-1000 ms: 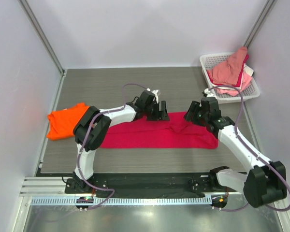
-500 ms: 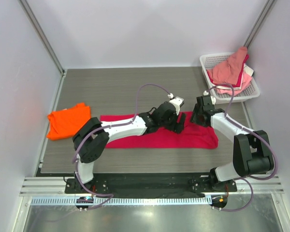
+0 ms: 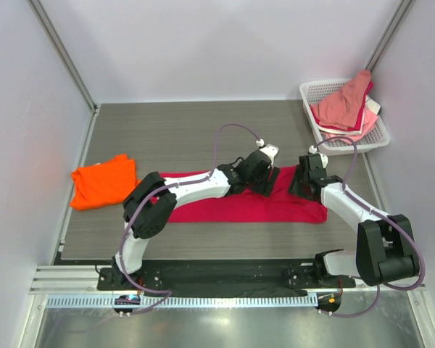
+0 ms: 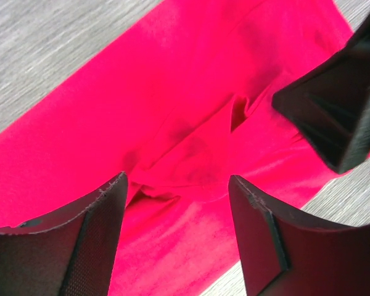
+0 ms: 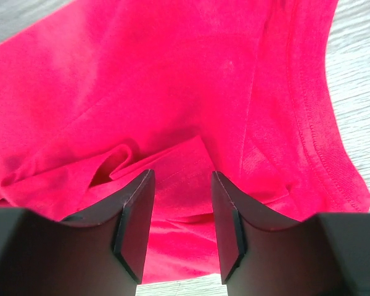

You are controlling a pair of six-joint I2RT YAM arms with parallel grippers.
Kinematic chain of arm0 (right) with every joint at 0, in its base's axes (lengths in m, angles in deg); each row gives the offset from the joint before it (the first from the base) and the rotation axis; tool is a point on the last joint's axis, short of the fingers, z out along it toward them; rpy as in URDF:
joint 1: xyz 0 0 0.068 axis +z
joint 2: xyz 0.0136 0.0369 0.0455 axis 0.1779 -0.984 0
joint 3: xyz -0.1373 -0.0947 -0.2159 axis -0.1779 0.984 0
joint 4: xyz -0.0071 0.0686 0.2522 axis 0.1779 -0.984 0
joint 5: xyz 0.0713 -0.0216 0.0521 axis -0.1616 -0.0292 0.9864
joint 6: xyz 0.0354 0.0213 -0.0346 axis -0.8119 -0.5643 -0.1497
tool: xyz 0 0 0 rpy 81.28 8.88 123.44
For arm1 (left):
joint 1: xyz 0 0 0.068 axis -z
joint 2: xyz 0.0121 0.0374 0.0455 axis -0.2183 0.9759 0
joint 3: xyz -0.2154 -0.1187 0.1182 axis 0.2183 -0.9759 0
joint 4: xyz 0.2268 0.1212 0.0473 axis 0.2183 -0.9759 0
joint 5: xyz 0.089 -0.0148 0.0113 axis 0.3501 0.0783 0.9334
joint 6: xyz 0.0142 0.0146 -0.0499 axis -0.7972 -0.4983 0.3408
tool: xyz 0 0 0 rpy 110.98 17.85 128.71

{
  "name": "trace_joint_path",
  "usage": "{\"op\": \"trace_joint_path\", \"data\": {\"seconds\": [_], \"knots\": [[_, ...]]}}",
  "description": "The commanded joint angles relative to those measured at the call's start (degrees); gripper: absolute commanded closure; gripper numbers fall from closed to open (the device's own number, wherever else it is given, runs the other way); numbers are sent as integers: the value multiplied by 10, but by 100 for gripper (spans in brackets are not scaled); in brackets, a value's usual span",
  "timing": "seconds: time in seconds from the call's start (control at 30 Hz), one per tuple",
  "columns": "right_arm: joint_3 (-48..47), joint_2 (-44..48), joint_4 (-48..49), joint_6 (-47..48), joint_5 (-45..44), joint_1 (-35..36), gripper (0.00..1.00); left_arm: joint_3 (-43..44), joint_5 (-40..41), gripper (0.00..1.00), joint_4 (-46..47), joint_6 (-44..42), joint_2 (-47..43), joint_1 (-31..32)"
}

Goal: Fold and stack the t-shirts
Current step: Fold the tshirt

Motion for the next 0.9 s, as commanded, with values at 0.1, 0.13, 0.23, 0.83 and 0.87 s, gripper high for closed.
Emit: {"op": "trace_joint_path", "data": {"seconds": [0.1, 0.13, 0.23, 0.83, 0.87], "knots": [[-5, 20, 3, -4, -14, -3, 52, 26, 2, 34, -17, -21, 2, 16], [-5, 20, 3, -4, -16, -4, 52, 28, 4, 34, -21, -25, 3, 18], [-5, 22, 5, -6, -14, -4, 52, 37, 6, 34, -30, -30, 11, 24], [-32, -14, 27, -8, -8, -32, 44, 124, 65, 73, -127, -27, 77, 28], [-33, -16, 27, -9, 0, -32, 44, 123, 67, 77, -128, -26, 75, 27]]}}
